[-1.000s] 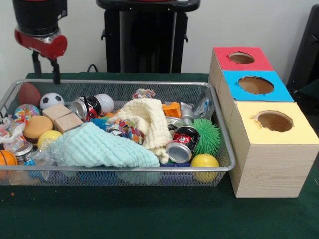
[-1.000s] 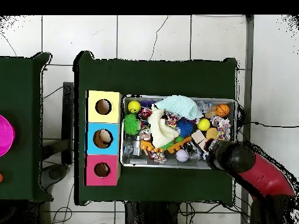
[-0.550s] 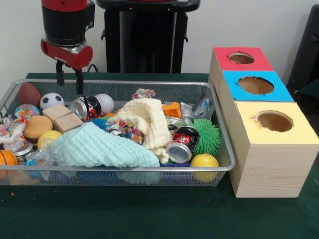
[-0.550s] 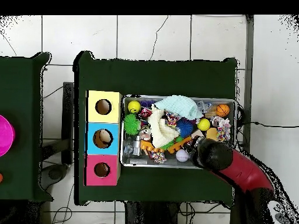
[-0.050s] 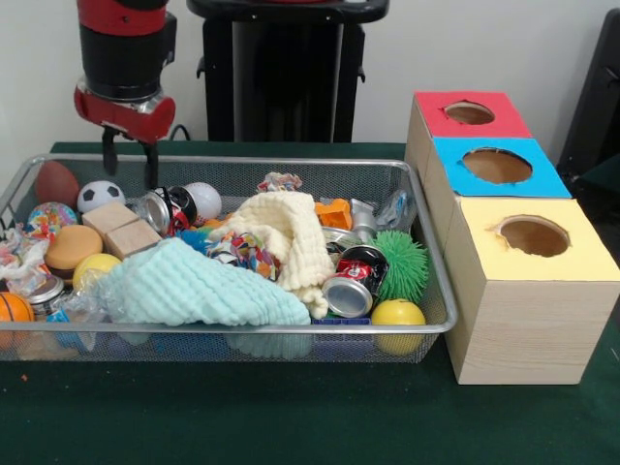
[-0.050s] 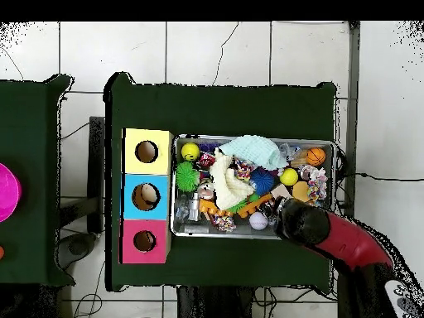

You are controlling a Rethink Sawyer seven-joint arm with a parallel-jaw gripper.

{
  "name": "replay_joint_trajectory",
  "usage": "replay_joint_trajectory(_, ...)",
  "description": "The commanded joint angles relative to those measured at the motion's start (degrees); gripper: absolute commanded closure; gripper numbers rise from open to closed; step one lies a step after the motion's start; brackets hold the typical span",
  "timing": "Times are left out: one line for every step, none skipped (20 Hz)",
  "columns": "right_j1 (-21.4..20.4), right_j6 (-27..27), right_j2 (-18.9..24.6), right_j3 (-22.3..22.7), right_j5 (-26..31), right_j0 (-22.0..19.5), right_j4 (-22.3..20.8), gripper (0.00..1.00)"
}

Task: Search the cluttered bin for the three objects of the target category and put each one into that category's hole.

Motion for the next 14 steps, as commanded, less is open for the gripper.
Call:
replay_joint_trajectory(1.7, -25.4, 16.6, -4.6, 3.3, -9.7, -11.4, 0.00)
replay_joint_trajectory(2.1, -27.8, 18.4, -5.3, 4.3, -11.1, -13.7, 0.00)
replay_joint_trajectory(2.3, -29.9, 20.1, -5.9, 5.4, -12.3, -15.6, 0.00)
replay_joint_trajectory(2.6, -32.2, 21.6, -6.3, 6.2, -13.4, -17.8, 0.00)
replay_joint_trajectory(2.7, -33.6, 22.8, -6.7, 7.3, -14.3, -19.1, 0.00)
replay_joint_trajectory(2.6, -34.8, 23.9, -6.6, 7.7, -15.2, -20.7, 0.00)
replay_joint_trajectory(2.3, -36.1, 24.7, -6.5, 8.0, -15.6, -22.5, 0.00)
replay_joint_trajectory(2.1, -37.6, 25.7, -6.6, 8.6, -16.4, -23.9, 0.00)
replay_joint_trajectory(1.9, -39.2, 26.6, -6.8, 9.2, -17.0, -25.1, 0.00)
replay_joint_trajectory(1.8, -39.6, 27.2, -6.6, 9.6, -17.4, -25.8, 0.00)
replay_joint_trajectory(1.9, -39.3, 27.4, -6.4, 9.5, -17.9, -26.3, 0.00)
replay_joint_trajectory(2.1, -38.9, 27.7, -6.3, 9.4, -18.4, -26.7, 0.00)
replay_joint_trajectory(1.9, -38.4, 27.8, -6.1, 9.3, -18.3, -27.1, 0.00)
replay_joint_trajectory(1.7, -37.9, 27.8, -6.0, 9.1, -18.1, -27.4, 0.00)
